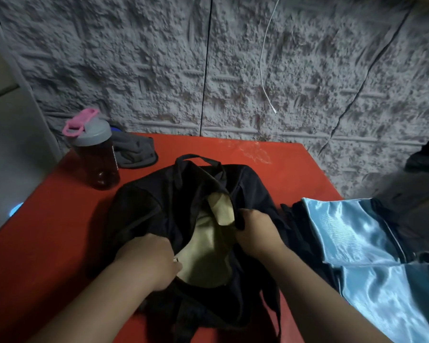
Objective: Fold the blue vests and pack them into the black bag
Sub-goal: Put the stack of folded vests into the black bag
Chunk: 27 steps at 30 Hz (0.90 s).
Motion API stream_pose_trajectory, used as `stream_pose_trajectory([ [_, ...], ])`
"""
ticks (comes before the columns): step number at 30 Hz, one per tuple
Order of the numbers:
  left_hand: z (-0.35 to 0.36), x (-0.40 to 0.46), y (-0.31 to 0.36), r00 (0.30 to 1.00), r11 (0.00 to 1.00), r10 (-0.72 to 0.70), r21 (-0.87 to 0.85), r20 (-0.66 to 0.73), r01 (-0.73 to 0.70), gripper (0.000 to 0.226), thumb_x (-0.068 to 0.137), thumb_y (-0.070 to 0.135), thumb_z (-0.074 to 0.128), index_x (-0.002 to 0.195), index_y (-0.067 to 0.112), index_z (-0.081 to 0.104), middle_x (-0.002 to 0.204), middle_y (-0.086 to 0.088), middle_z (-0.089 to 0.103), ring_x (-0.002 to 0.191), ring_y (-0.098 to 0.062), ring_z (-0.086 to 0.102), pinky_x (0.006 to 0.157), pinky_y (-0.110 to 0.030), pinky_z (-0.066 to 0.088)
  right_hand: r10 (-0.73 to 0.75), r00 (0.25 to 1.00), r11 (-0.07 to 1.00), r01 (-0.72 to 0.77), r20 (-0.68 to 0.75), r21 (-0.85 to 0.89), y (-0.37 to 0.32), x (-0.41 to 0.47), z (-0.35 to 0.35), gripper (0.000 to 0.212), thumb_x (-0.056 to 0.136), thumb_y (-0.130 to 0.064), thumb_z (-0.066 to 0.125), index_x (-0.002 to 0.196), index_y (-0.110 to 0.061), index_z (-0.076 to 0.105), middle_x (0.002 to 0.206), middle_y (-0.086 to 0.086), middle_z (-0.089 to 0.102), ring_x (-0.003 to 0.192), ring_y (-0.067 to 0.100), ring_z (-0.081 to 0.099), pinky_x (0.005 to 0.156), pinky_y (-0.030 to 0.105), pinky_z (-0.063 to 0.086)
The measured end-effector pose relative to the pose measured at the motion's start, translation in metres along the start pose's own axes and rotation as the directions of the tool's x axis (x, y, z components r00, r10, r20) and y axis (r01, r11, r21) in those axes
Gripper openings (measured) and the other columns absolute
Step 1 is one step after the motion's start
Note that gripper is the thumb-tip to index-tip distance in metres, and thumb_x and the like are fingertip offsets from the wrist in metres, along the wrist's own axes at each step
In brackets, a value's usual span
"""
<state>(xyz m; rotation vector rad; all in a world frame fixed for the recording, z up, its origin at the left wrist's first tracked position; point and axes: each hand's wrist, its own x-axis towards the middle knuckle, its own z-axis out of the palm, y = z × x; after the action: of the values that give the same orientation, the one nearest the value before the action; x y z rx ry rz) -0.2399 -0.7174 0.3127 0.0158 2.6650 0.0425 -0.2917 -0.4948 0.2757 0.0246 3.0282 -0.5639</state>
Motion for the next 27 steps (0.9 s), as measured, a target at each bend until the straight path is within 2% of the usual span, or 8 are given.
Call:
stream_pose_trajectory([
  [3,-0.001,-0.007,0.008,0.982,0.997,0.072,-0.026,-0.172,-0.078,0.028,0.093,0.053,0.059,0.09,0.025,0.056,0.105,0.001,0.062,0.102,-0.021,0.061,0.085,-0.035,0.053,-0.039,0.999,0.999,0.039,-0.001,-0.015,-0.002,-0.005,-0.008,0.012,0.081,-0.025,0.064,0.08,-0.018,0.054,0.081,0.001,0.063,0.079,0.028,0.061,0.062,0.041,0.052],
  [6,0.004,-0.004,0.017,0.926,0.98,0.193,0.016,-0.324,-0.199,0.026,0.094,0.046,0.062,0.117,0.033,0.06,0.116,0.004,0.051,0.118,-0.02,0.044,0.095,-0.035,0.047,-0.048,0.996,0.992,0.039,-0.071,-0.124,-0.02,-0.022,-0.011,0.021,0.085,-0.031,0.064,0.101,-0.022,0.052,0.102,0.002,0.059,0.1,0.029,0.055,0.076,0.041,0.05],
  [11,0.016,0.003,0.013,0.967,0.976,0.2,0.124,-0.158,-0.181,0.039,0.097,0.03,0.05,0.135,0.041,0.053,0.137,0.0,0.029,0.13,-0.028,0.024,0.107,-0.048,0.031,-0.094,0.996,0.985,0.093,0.003,-0.142,-0.046,-0.055,-0.007,0.044,0.086,-0.019,0.056,0.126,-0.025,0.04,0.128,0.003,0.045,0.125,0.029,0.043,0.098,0.044,0.045],
  [14,0.018,0.003,0.011,0.988,0.994,0.113,0.015,-0.105,-0.112,0.042,0.096,0.045,0.054,0.137,0.047,0.045,0.138,-0.002,0.027,0.13,-0.031,0.028,0.102,-0.05,0.04,0.082,0.977,0.982,-0.046,0.196,-0.183,-0.038,-0.06,-0.001,0.064,0.085,-0.016,0.055,0.143,-0.027,0.03,0.149,0.009,0.034,0.145,0.035,0.025,0.111,0.058,0.035],
  [18,0.019,0.005,0.005,0.997,0.998,-0.013,-0.068,-0.072,0.008,0.057,0.093,0.057,0.056,0.145,0.039,0.04,0.146,-0.006,0.027,0.129,-0.032,0.036,0.1,-0.045,0.048,0.187,0.917,0.974,-0.126,0.352,-0.188,-0.017,-0.055,0.006,0.093,0.089,-0.004,0.047,0.158,-0.048,0.003,0.169,0.008,-0.001,0.155,0.038,-0.005,0.115,0.068,0.023],
  [21,0.018,0.006,-0.004,0.995,0.996,-0.072,-0.061,-0.069,0.068,0.074,0.085,0.065,0.061,0.15,0.037,0.036,0.147,-0.006,0.03,0.13,-0.032,0.04,0.099,-0.039,0.048,0.187,0.937,0.976,-0.144,0.296,-0.162,0.003,-0.039,0.007,0.087,0.092,-0.003,0.036,0.158,-0.051,0.007,0.17,0.006,0.0,0.154,0.044,-0.002,0.115,0.062,0.031],
  [24,0.015,0.004,-0.014,0.992,0.992,-0.123,0.008,-0.041,0.123,0.091,0.076,0.072,0.066,0.151,0.034,0.032,0.144,-0.006,0.033,0.131,-0.032,0.041,0.098,-0.039,0.046,0.189,0.957,0.976,-0.159,0.219,-0.147,0.017,-0.021,0.007,0.073,0.099,-0.009,0.039,0.161,-0.04,0.015,0.169,0.006,0.006,0.152,0.047,0.009,0.121,0.054,0.025],
  [27,0.012,0.002,-0.022,0.99,0.988,-0.141,0.057,-0.031,0.143,0.092,0.074,0.071,0.068,0.149,0.029,0.034,0.145,-0.009,0.034,0.133,-0.031,0.042,0.099,-0.04,0.046,0.174,0.982,0.983,-0.169,0.068,-0.071,0.032,-0.004,0.008,0.071,0.093,-0.005,0.042,0.158,-0.032,0.031,0.162,0.008,0.025,0.144,0.045,0.027,0.114,0.048,0.036],
])
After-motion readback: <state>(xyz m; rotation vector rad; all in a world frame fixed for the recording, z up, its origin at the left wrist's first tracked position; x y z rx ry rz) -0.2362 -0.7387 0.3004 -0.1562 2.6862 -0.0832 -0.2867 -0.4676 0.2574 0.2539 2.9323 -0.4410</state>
